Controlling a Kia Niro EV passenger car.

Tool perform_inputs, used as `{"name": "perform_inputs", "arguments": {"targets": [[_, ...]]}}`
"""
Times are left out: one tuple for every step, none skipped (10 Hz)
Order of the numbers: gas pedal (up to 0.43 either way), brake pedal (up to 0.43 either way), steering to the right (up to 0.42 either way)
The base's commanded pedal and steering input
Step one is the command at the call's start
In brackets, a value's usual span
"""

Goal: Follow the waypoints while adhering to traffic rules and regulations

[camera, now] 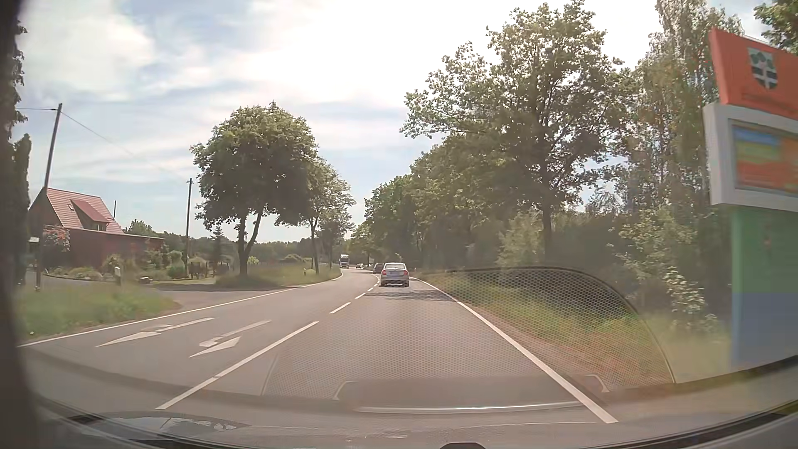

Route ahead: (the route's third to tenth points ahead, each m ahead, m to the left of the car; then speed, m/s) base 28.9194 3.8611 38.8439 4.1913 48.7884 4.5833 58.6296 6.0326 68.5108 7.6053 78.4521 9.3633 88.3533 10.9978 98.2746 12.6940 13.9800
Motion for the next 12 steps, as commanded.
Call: {"name": "perform_inputs", "arguments": {"targets": [[0.287,0.0,-0.009],[0.287,0.0,-0.009],[0.28,0.0,-0.009],[0.28,0.0,-0.009],[0.28,0.0,-0.009],[0.268,0.0,-0.009],[0.26,0.0,-0.009],[0.26,0.0,-0.009],[0.26,0.0,-0.009],[0.26,0.0,-0.009],[0.26,0.0,-0.009],[0.26,0.0,-0.009]]}}
